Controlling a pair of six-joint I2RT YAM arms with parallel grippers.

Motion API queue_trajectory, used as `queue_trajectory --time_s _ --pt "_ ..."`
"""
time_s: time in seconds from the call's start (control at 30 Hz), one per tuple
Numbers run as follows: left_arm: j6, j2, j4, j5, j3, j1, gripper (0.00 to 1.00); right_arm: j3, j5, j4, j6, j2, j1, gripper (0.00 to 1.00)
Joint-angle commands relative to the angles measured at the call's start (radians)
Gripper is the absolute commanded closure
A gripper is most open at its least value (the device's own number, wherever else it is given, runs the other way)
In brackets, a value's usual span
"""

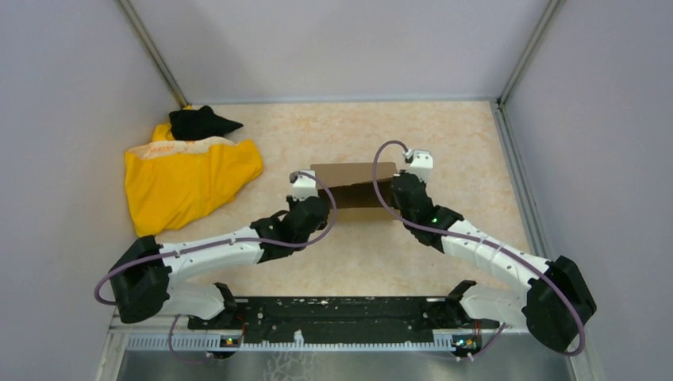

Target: Fold the paper box

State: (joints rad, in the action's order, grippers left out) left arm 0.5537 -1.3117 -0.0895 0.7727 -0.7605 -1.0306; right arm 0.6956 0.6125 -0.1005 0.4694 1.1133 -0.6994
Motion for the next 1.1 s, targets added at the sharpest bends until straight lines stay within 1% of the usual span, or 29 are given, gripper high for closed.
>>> queue_trajectory --time_s 0.0,0.13,0.17,0.37,0.6,0.77,1.07 --pt "0.050 0.023 0.022 -0.058 0.041 -0.032 0.83 -0.045 -0.091 0.030 0.054 -0.020 -0.051 1.00" --pt "0.063 0.046 -0.001 -0.058 0.063 -0.036 0.77 -0.053 -0.094 0.019 0.060 -0.030 -0.066 1.00" --pt "0.068 0.051 -0.012 -0.058 0.065 -0.036 0.76 -0.054 -0.095 0.016 0.061 -0.030 -0.070 0.98" --pt "0.082 0.093 -0.055 -0.066 0.089 -0.038 0.75 -0.056 -0.114 0.000 0.071 -0.040 -0.080 0.89" --pt "0.080 0.139 -0.063 -0.081 0.106 -0.038 0.73 -0.063 -0.144 -0.040 0.065 -0.097 -0.080 0.84" --pt "0.079 0.146 -0.089 -0.087 0.096 -0.037 0.72 -0.061 -0.198 -0.052 0.054 -0.131 -0.080 0.81" --pt "0.081 0.175 -0.094 -0.084 0.119 -0.038 0.70 -0.071 -0.281 -0.070 0.059 -0.149 -0.079 0.69"
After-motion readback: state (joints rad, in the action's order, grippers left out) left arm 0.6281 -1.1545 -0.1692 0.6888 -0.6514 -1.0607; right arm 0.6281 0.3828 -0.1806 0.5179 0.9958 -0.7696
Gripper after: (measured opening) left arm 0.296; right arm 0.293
